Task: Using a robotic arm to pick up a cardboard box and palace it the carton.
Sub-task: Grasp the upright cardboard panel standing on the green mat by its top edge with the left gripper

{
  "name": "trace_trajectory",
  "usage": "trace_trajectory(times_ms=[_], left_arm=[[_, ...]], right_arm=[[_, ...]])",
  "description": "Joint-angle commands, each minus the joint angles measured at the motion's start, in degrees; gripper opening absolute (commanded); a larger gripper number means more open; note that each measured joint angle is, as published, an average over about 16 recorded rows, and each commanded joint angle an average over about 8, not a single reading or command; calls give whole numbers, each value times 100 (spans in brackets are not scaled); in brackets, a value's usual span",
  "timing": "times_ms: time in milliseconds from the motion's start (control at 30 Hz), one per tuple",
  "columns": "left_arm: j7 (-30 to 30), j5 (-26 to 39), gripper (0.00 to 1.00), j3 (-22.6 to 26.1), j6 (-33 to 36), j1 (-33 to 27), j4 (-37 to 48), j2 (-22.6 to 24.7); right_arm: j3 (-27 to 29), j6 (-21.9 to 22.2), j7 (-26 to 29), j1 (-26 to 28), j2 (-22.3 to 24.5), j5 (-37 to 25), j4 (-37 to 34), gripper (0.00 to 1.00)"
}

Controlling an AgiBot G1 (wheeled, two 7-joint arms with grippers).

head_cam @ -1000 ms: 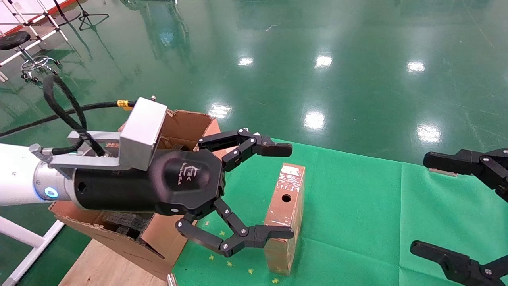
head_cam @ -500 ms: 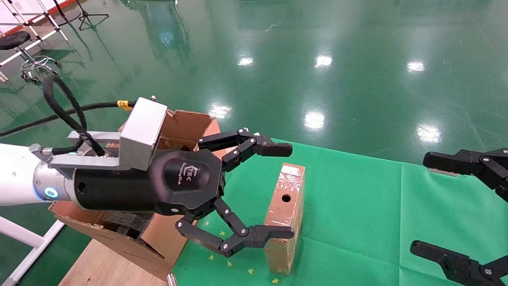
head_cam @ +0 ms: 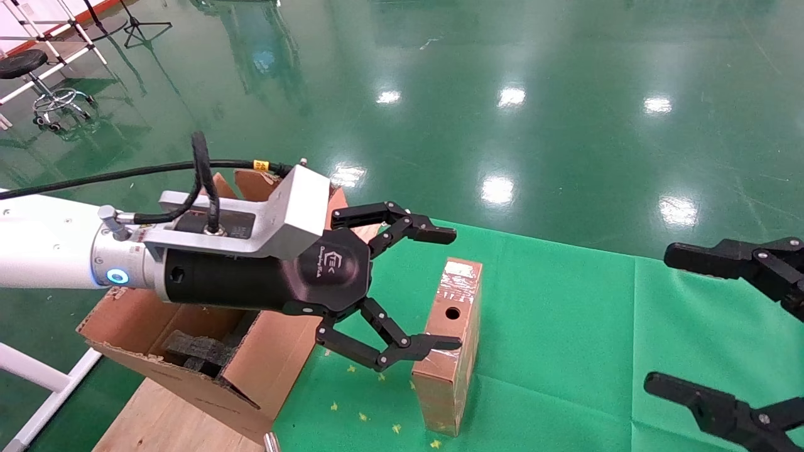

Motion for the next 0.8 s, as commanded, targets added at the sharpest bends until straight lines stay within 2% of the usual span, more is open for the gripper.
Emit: trace_trajectory(times_ms=[33, 200, 333, 433, 633, 800], left_arm=[[-42, 95, 100, 61, -11, -87, -1, 27], [-109, 368, 100, 145, -52, -148, -65, -21], [-553, 1088, 100, 422, -211, -440, -179, 43], [-1245, 1813, 100, 758, -274, -883, -211, 285], [-3133, 3144, 100, 1478, 5, -2007, -14, 1031], [-4532, 3903, 100, 1883, 338, -2794, 224, 1609]], right_arm=[[0, 1, 0, 0, 0, 0, 0, 0], [0, 1, 0, -1, 0, 0, -1, 0], [0, 2, 0, -1, 1, 0, -1, 0], [0, 2, 0, -1, 1, 0, -2, 0], [0, 2, 0, 0, 1, 0, -2, 0], [-1, 2, 0, 0, 1, 0, -2, 0]])
